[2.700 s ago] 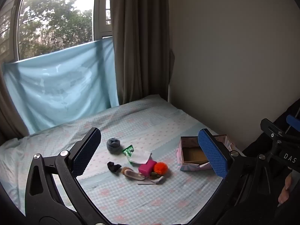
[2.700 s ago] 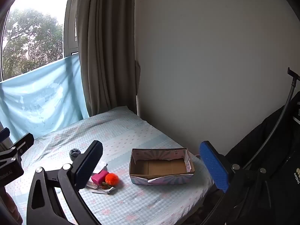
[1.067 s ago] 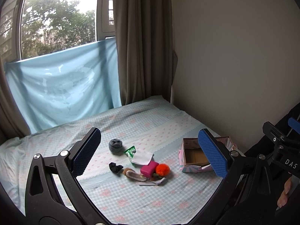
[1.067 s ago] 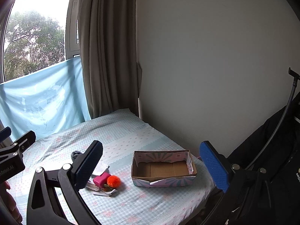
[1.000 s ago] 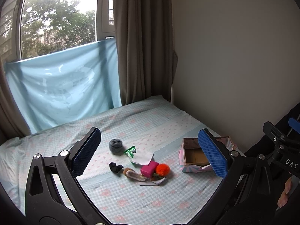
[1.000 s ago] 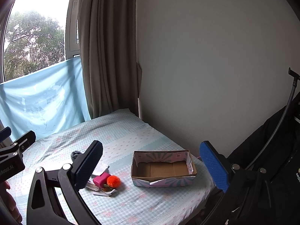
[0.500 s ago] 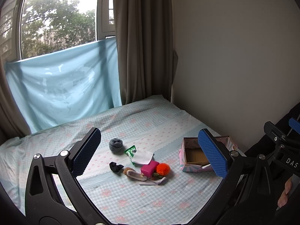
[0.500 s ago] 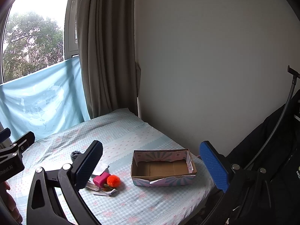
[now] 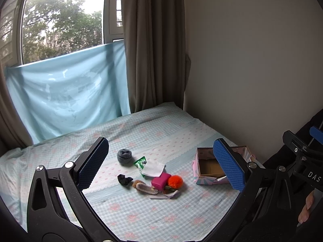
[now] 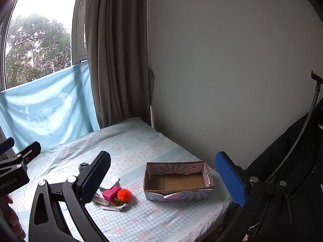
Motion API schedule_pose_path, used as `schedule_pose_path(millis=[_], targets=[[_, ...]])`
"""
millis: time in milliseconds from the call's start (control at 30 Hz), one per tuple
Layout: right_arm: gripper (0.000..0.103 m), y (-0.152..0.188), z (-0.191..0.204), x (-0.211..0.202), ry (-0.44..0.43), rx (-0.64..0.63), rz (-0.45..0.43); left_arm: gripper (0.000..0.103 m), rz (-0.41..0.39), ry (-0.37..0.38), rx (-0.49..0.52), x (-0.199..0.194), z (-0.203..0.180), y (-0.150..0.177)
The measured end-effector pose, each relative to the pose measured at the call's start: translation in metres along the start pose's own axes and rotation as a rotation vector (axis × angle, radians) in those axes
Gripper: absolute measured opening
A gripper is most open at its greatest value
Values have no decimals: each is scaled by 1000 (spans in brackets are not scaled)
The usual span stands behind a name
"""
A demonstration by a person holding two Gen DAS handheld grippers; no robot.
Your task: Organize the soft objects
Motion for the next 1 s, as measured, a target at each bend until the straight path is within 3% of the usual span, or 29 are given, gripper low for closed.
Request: schedule_pose_path(millis=[633, 833, 1000], targets=[[103, 0, -2, -3, -35, 24, -10, 102, 4, 11, 8, -4, -4, -1], [103, 1, -2, 0, -52, 16, 0, 102, 1, -17, 1, 0, 3, 1], [103, 6, 4, 16, -82, -38, 35, 102, 61, -52, -38, 15, 14, 21]])
Point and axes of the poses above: each gripper's, at about its wrist camera, not at the fingertips, and x roughly the way its jaws point, z to its left, y to its underside, the point moved 4 cm from there along x, roughly the way its jaws point, and after that the axes turned 15 degrees about x, right-handed, at the moved point
